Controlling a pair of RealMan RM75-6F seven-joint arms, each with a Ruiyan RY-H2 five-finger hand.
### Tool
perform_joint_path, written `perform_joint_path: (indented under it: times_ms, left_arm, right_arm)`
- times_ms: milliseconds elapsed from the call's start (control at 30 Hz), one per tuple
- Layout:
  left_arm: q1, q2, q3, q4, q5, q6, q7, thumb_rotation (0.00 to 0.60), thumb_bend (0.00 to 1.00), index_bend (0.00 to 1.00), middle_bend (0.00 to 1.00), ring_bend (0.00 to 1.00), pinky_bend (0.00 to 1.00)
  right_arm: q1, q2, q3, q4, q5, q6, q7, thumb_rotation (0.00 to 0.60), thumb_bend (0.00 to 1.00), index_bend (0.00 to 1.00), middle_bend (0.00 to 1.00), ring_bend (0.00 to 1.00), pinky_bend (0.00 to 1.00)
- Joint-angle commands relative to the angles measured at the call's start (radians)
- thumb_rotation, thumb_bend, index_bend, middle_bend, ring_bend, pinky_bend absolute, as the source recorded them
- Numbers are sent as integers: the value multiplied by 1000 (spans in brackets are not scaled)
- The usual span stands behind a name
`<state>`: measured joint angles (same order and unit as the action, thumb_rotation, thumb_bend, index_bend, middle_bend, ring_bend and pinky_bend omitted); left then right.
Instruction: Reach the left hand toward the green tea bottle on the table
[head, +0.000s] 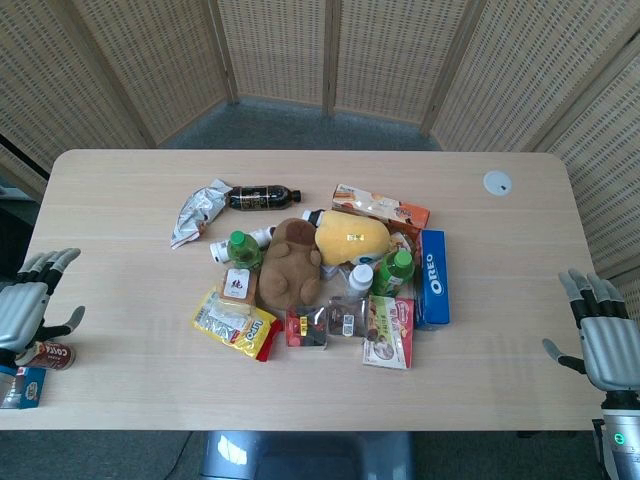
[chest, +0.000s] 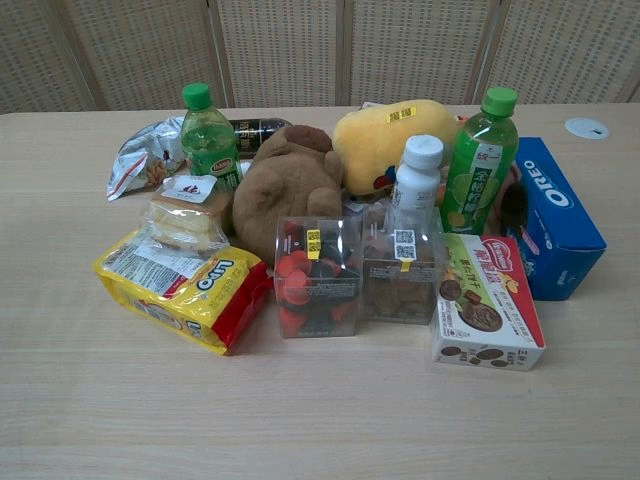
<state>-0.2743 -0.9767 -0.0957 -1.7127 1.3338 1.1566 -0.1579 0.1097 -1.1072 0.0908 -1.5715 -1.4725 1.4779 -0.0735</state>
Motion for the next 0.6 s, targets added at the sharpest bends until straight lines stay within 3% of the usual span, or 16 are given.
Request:
perform_joint_path:
  times_ms: [33, 333, 600]
  left_arm:
    - [-55, -30, -33, 6, -50, -75, -47, 600, 432, 0, 56, 72, 0]
    - [-181, -152, -121, 7, -195, -197, -50, 600, 368, 0, 55, 72, 0]
    - [-261, -306, -159, 111, -243, -274, -127, 600, 349, 0, 55, 73, 0]
  right_arm:
    - [-7, 4, -2, -1, 3, 5, 2, 588, 203, 0, 17, 0, 0]
    - [-27, 14, -8, -2, 6, 21, 16, 589, 202, 0, 16, 0, 0]
    - [-44, 24, -9, -1, 13, 33, 25, 588, 202, 0, 17, 0, 0]
